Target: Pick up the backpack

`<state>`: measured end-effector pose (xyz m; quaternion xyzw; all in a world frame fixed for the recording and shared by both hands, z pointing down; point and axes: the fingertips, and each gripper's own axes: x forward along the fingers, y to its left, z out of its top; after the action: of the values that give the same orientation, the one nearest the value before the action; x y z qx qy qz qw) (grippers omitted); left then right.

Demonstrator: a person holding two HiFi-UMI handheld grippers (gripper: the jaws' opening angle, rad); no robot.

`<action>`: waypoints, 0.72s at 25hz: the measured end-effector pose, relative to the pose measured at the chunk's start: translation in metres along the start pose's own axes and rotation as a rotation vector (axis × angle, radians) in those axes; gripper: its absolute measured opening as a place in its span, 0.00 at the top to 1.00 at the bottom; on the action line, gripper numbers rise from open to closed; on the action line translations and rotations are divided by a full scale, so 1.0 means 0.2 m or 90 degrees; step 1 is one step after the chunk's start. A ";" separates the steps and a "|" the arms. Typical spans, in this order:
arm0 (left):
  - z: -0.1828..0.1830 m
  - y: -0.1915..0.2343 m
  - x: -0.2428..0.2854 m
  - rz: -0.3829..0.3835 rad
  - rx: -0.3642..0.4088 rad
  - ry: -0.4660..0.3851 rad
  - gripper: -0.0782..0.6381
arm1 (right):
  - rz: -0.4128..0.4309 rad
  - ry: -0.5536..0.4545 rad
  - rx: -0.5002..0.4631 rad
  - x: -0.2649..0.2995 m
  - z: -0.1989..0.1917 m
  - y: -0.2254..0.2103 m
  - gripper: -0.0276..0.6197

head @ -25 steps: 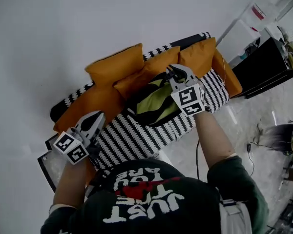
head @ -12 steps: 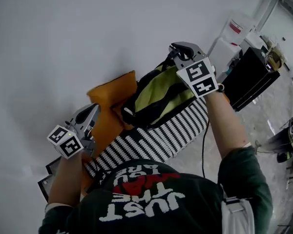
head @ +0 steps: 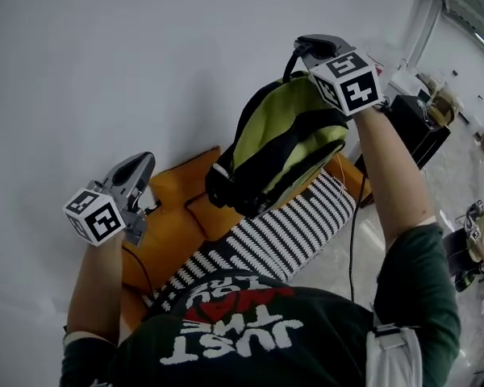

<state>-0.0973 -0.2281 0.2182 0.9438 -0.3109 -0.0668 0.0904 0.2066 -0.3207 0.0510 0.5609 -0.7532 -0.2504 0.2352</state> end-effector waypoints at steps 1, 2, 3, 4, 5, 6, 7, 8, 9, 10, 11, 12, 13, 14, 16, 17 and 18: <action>0.04 0.00 0.00 -0.003 0.006 -0.004 0.88 | -0.004 -0.002 -0.003 -0.01 0.03 -0.03 0.88; 0.08 -0.01 0.00 -0.006 0.013 -0.008 0.88 | -0.008 -0.003 -0.006 -0.02 0.06 -0.05 0.88; 0.12 -0.02 0.01 -0.010 0.019 -0.013 0.88 | -0.012 -0.004 -0.009 -0.03 0.08 -0.07 0.88; 0.17 -0.02 0.01 -0.012 0.024 -0.017 0.88 | -0.014 -0.004 -0.010 -0.04 0.11 -0.10 0.88; 0.21 -0.03 0.02 -0.014 0.026 -0.021 0.88 | -0.017 -0.004 -0.009 -0.05 0.13 -0.14 0.88; 0.25 -0.03 0.03 -0.016 0.027 -0.025 0.88 | -0.019 -0.003 -0.007 -0.05 0.14 -0.17 0.88; 0.28 -0.03 0.04 -0.017 0.027 -0.027 0.88 | -0.022 -0.002 -0.004 -0.05 0.16 -0.21 0.88; 0.30 -0.04 0.05 -0.017 0.028 -0.029 0.88 | -0.025 -0.002 -0.002 -0.06 0.17 -0.25 0.88; 0.32 -0.04 0.05 -0.017 0.029 -0.031 0.88 | -0.028 -0.003 0.001 -0.07 0.17 -0.28 0.88; 0.33 -0.05 0.05 -0.018 0.030 -0.033 0.88 | -0.031 -0.004 0.003 -0.09 0.18 -0.30 0.88; 0.34 -0.05 0.05 -0.020 0.032 -0.035 0.88 | -0.035 -0.006 0.004 -0.10 0.19 -0.31 0.88; 0.34 -0.06 0.05 -0.022 0.035 -0.036 0.88 | -0.038 -0.007 0.004 -0.11 0.19 -0.32 0.88; 0.34 -0.06 0.05 -0.024 0.037 -0.037 0.88 | -0.040 -0.008 0.002 -0.12 0.20 -0.33 0.88; 0.33 -0.05 0.05 -0.025 0.041 -0.036 0.88 | -0.042 -0.009 0.001 -0.13 0.20 -0.33 0.88; 0.32 -0.05 0.05 -0.026 0.048 -0.034 0.88 | -0.046 -0.012 0.000 -0.14 0.21 -0.34 0.88; 0.32 -0.05 0.05 -0.026 0.050 -0.033 0.88 | -0.047 -0.013 0.001 -0.15 0.22 -0.34 0.88; 0.32 -0.05 0.05 -0.025 0.053 -0.033 0.88 | -0.048 -0.015 0.002 -0.15 0.22 -0.35 0.88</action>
<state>-0.0954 -0.2352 0.1530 0.9507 -0.2967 -0.0801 0.0416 0.2374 -0.3034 -0.0291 0.5863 -0.7346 -0.2644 0.2160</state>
